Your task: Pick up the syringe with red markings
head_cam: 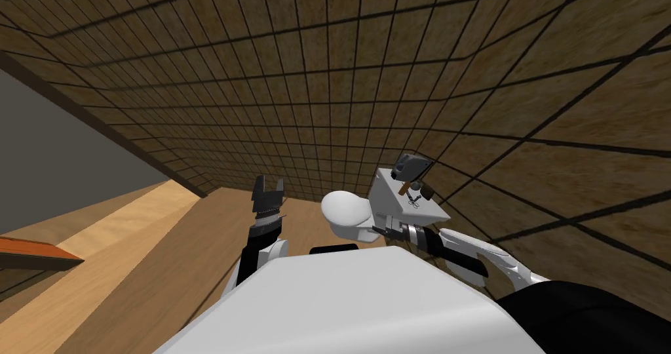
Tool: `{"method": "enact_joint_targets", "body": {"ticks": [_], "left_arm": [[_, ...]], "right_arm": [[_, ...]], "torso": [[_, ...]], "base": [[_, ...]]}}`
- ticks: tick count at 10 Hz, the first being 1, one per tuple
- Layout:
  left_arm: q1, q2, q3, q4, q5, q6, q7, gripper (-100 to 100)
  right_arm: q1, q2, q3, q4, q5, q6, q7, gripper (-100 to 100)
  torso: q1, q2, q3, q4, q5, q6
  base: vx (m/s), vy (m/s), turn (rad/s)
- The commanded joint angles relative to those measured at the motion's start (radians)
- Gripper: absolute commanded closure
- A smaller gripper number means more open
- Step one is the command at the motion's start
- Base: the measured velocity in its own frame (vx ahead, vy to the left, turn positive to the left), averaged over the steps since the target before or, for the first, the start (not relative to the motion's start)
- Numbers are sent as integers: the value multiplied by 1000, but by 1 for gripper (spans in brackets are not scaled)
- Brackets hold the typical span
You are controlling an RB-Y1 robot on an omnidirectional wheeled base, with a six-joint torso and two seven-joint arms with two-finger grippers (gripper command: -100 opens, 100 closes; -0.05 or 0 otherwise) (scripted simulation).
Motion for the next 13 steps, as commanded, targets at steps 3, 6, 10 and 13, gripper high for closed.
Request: {"method": "enact_joint_targets", "body": {"ticks": [3,6,10,13], "left_arm": [[0,0,0,0,0,0,0,0],[0,0,0,0,0,0,0,0],[0,0,0,0,0,0,0,0],[0,0,0,0,0,0,0,0]], "right_arm": [[0,-122,13,52,30,-12,68,-100],[-3,-210,19,77,45,-18,99,-100],[-8,-334,27,129,76,-31,157,-100],[-13,-415,32,179,106,-45,212,-100]], "torso": [[0,0,0,0,0,0],[0,0,0,0,0,-1],[0,1,0,0,0,0],[-1,1,1,0,0,0]], "base": [[-13,-7,160],[-17,-12,132],[-22,-15,122],[-28,-23,117]]}}
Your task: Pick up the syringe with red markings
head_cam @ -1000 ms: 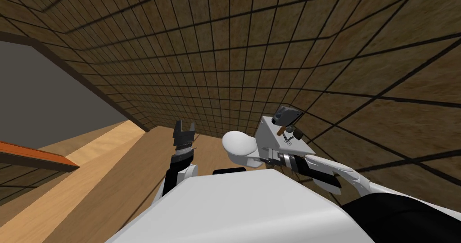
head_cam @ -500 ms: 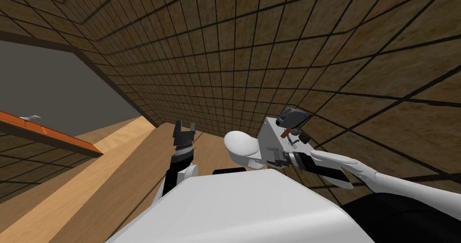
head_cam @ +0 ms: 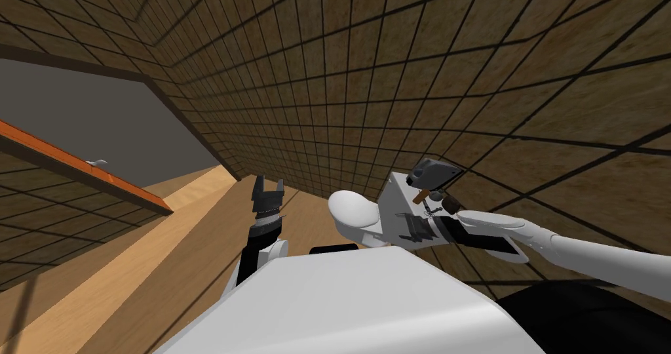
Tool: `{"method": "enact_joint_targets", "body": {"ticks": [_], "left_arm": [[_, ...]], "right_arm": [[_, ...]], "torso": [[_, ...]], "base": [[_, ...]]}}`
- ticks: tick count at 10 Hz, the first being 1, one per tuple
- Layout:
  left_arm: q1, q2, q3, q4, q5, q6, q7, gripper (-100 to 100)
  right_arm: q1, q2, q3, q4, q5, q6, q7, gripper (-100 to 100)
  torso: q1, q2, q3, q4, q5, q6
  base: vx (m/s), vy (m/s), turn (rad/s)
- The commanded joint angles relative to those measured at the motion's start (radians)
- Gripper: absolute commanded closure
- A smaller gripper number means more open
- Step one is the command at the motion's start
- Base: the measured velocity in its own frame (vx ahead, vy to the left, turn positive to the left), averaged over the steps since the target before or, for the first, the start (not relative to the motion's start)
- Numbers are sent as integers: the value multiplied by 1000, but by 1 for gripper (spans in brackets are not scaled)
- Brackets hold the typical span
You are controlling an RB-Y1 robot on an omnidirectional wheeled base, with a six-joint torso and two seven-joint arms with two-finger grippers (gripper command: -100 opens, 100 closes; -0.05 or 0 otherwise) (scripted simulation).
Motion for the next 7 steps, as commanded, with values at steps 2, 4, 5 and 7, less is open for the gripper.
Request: {"method": "enact_joint_targets", "body": {"ticks": [2,4,5,7], "left_arm": [[0,0,0,0,0,0,0,0],[0,0,0,0,0,0,0,0],[0,0,0,0,0,0,0,0],[0,0,0,0,0,0,0,0]], "right_arm": [[15,-83,-12,29,9,-10,49,-100],[15,-106,-12,29,9,-10,49,-100],[13,-147,-11,53,23,-17,74,-100],[10,-188,-10,77,38,-24,97,-100]], "torso": [[0,0,0,0,0,1],[1,0,0,0,0,0],[1,-1,0,0,0,1],[0,0,0,0,0,1]], "base": [[-34,-24,103],[-20,-18,28],[-16,-20,81],[-35,-30,100]]}}
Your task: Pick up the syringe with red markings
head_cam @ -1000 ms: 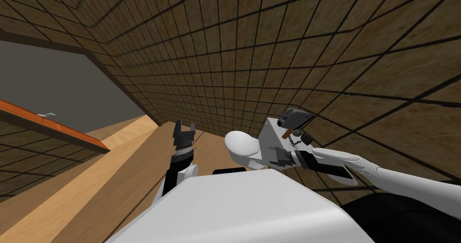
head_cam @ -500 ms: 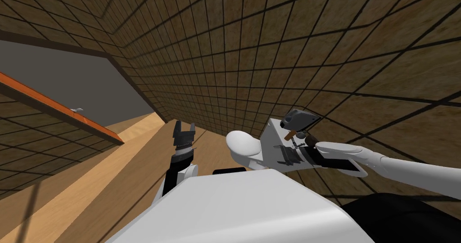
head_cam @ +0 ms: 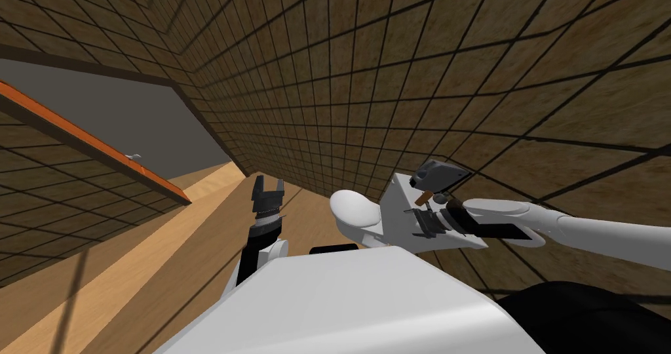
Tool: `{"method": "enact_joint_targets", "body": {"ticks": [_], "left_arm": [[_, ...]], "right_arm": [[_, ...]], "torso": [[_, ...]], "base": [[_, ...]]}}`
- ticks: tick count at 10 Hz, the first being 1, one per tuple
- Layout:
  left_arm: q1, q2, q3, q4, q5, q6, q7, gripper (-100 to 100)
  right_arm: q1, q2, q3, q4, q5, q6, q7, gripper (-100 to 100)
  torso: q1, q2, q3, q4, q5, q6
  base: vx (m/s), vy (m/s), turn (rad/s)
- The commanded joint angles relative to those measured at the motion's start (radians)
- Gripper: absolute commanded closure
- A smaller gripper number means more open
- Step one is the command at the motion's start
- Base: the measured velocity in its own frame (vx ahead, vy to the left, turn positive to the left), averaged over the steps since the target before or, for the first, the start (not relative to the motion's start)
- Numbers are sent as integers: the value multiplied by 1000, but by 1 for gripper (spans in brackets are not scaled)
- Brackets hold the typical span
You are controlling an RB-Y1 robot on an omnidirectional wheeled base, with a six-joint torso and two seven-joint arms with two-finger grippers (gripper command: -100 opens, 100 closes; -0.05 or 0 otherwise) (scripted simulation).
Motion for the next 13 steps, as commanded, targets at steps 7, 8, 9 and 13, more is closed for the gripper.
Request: {"method": "enact_joint_targets", "body": {"ticks": [7,8,9,13], "left_arm": [[0,0,0,0,0,0,0,0],[0,0,0,0,0,0,0,0],[0,0,0,0,0,0,0,0],[0,0,0,0,0,0,0,0]], "right_arm": [[8,-222,-7,100,43,-31,122,-100],[7,-246,-6,115,52,-36,135,-100],[6,-266,-6,126,60,-40,146,-100],[20,-284,-30,148,79,-55,148,0]], "torso": [[0,1,1,0,0,0],[-1,1,1,0,0,0],[-2,1,1,0,-1,1],[1,-1,0,0,0,1]], "base": [[-45,-40,79],[-55,-68,58],[-60,-60,46],[-32,-18,18]]}}
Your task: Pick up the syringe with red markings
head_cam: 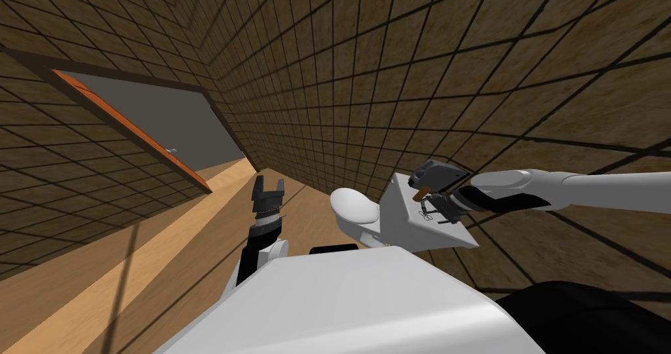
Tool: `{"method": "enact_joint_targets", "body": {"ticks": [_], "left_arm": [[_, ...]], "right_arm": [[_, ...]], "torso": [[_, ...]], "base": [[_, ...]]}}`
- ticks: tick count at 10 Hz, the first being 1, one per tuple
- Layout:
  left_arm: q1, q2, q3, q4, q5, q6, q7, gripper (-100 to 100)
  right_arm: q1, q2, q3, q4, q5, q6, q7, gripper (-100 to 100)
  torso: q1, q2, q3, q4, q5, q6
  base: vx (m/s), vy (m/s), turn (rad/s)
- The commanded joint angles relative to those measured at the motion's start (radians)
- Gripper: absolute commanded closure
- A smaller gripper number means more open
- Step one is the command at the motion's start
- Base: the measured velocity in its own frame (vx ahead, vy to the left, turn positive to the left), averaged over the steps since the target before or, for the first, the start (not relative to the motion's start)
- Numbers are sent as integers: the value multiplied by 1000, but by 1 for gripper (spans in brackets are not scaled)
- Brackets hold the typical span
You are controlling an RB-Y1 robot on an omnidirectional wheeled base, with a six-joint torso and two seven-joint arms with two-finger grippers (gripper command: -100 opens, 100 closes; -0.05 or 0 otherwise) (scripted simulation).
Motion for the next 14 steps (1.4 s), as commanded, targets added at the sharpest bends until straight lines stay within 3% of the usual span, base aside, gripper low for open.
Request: {"method": "enact_joint_targets", "body": {"ticks": [1,3,4,5,9,10,11,14], "left_arm": [[0,0,0,0,0,0,0,0],[0,0,0,0,0,0,0,0],[0,0,0,0,0,0,0,0],[0,0,0,0,0,0,0,0],[0,0,0,0,0,0,0,0],[0,0,0,0,0,0,0,0],[0,0,0,0,0,0,0,0],[0,0,0,0,0,0,0,0]], "right_arm": [[12,32,9,4,14,21,8,-100],[24,64,18,8,28,41,17,-100],[30,56,0,13,30,26,9,-100],[32,59,-1,13,32,29,8,100],[33,59,0,13,32,28,8,100],[33,59,0,13,32,28,8,0],[10,26,7,3,11,16,7,100],[6,16,5,0,8,12,2,100]], "torso": [[0,0,0,0,0,0],[1,-3,-2,-1,0,0],[1,-3,-2,-1,0,0],[1,-3,-2,-1,0,0],[0,-3,-2,-1,-1,-2],[0,-3,-2,-1,-1,-2],[-1,-3,-2,-1,-1,-2],[-1,-1,-1,0,0,-1]], "base": [[26,13,108],[40,21,83],[17,8,11],[1,0,-15],[-1,0,-3],[0,0,0],[-23,-12,-102],[-24,-12,-39]]}}
